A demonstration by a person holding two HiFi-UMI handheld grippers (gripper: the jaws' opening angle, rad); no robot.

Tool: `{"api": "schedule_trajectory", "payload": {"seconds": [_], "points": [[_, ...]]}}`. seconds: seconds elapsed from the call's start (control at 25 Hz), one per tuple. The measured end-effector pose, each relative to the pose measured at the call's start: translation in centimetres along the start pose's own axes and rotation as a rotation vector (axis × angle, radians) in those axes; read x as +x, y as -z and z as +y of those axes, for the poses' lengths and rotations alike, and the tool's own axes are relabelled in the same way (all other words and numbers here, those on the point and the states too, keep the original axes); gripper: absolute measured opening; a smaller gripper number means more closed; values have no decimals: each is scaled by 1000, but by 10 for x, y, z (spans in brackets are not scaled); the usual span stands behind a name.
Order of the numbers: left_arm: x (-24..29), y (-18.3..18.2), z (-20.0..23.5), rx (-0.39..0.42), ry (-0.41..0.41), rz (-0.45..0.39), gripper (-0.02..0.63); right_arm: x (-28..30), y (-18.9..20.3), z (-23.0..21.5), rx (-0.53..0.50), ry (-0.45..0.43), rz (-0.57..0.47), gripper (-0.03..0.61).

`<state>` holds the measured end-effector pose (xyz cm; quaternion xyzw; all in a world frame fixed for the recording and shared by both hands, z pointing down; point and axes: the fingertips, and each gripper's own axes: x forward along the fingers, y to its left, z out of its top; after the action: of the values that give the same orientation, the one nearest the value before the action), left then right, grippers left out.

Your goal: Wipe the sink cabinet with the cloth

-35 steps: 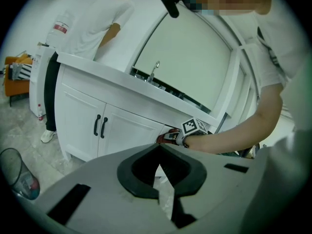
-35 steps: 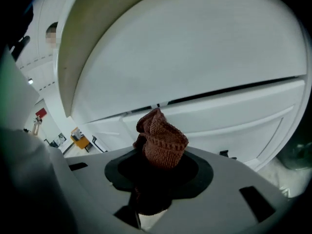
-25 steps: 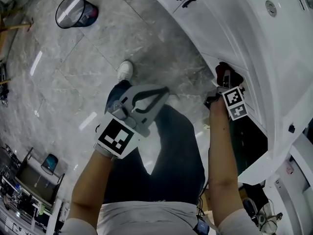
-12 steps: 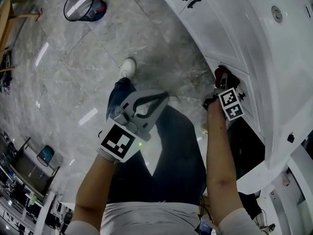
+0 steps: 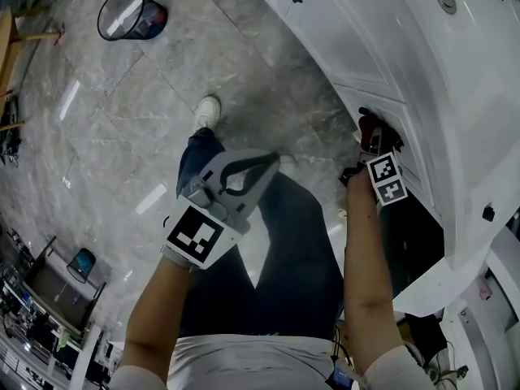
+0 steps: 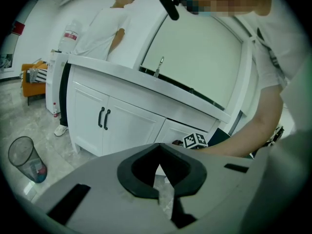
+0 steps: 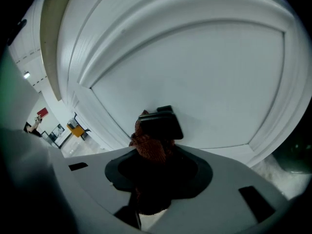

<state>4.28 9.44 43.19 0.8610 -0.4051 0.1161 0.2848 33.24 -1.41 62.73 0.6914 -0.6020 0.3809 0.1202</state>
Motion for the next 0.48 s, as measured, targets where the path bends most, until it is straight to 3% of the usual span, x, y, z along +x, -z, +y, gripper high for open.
{"api": "schedule_trajectory", "payload": {"seconds": [0.48], "points": [[25, -5, -34, 52, 96, 26, 11, -36, -3, -76, 59, 98, -11, 137]]}}
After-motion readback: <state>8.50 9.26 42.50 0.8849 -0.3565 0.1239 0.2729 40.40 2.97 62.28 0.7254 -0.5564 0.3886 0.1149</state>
